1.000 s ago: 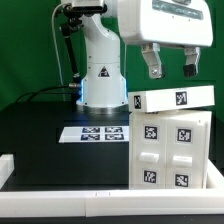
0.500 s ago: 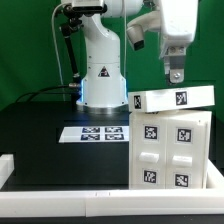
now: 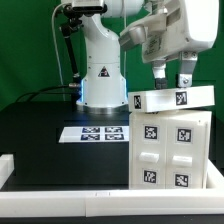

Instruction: Assemble cabinet

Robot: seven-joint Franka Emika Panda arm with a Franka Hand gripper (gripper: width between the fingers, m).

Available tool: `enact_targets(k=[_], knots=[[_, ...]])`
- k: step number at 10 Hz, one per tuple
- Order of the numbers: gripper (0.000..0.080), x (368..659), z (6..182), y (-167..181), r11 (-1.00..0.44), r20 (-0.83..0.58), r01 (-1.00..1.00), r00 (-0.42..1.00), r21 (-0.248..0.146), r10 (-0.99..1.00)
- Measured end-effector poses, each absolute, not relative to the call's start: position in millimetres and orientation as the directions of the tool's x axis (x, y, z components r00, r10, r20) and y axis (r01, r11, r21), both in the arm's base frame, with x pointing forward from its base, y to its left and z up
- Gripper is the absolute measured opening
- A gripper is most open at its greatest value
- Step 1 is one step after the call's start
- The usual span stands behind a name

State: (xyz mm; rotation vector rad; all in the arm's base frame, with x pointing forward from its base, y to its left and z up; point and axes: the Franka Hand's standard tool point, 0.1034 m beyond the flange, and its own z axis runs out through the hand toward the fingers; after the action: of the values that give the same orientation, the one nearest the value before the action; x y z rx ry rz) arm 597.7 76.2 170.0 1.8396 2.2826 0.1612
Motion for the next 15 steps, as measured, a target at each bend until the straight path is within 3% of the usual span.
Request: enact_targets(k=[1,4,5,6,7,10,15], knots=[[0.0797,596,164.3,76,0.272,-0.108,0.942,-0.254,0.199,0.961],[0.0797,593,151.4,76,0.248,-0.099,0.951,-0.233,0.184,0.968],[0.0654,593,151.4,76,0.241,-0.098,0.953,-0.226,0.185,0.969],[0.0654,593,151.2,76,0.240,-0.098,0.953,-0.226,0.184,0.969],[0.0541,593,151.2,76,0.240,-0.098,0.953,-0.225,0.184,0.969],[0.0541,593,151.2,75,0.197,-0.088,0.962,-0.184,0.188,0.979],[0.0543,593,150.3,69,-0.273,0.029,0.942,0.273,0.197,0.962]])
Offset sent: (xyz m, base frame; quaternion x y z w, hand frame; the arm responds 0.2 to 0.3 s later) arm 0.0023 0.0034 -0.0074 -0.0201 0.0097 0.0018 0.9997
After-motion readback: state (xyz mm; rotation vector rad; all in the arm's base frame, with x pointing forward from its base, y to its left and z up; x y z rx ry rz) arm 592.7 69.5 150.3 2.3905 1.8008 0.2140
